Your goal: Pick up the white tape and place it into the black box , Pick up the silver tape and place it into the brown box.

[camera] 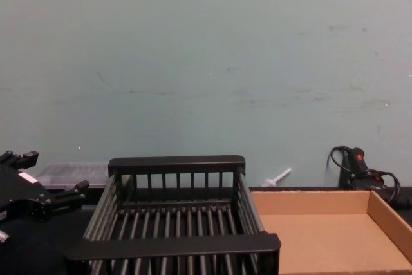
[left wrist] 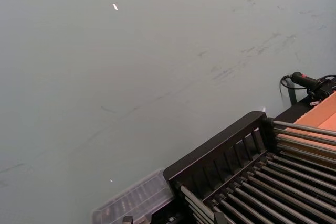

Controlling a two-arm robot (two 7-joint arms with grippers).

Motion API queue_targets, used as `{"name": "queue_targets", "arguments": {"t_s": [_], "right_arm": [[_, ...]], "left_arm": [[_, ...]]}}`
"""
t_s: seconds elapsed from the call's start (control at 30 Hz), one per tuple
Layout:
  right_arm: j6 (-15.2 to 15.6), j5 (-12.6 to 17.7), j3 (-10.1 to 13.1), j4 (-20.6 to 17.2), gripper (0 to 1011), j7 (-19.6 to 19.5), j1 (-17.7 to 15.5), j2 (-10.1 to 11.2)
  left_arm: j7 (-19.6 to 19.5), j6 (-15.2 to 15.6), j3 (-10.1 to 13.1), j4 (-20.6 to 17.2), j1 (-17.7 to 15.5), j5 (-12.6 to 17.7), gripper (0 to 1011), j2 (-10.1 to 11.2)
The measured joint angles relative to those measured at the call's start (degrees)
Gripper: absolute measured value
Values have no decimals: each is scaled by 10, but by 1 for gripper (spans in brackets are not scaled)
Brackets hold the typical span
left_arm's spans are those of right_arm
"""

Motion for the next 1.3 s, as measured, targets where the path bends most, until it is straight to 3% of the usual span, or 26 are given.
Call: {"name": "queue_targets", "arguments": {"t_s": [0.4, 0.8, 1.0, 1.3], "right_arm": [[10, -11, 8, 3, 1002, 11, -3, -13], [10, -11, 8, 3, 1002, 11, -3, -12], [10, -11, 8, 3, 893, 11, -3, -12], [10, -11, 7, 3, 637, 10, -2, -12]], "left_arm": [[0, 0, 0, 0, 0, 0, 1002, 0], [0, 0, 0, 0, 0, 0, 1001, 0], [0, 0, 0, 0, 0, 0, 1001, 0], [0, 0, 0, 0, 0, 0, 1001, 0]]}}
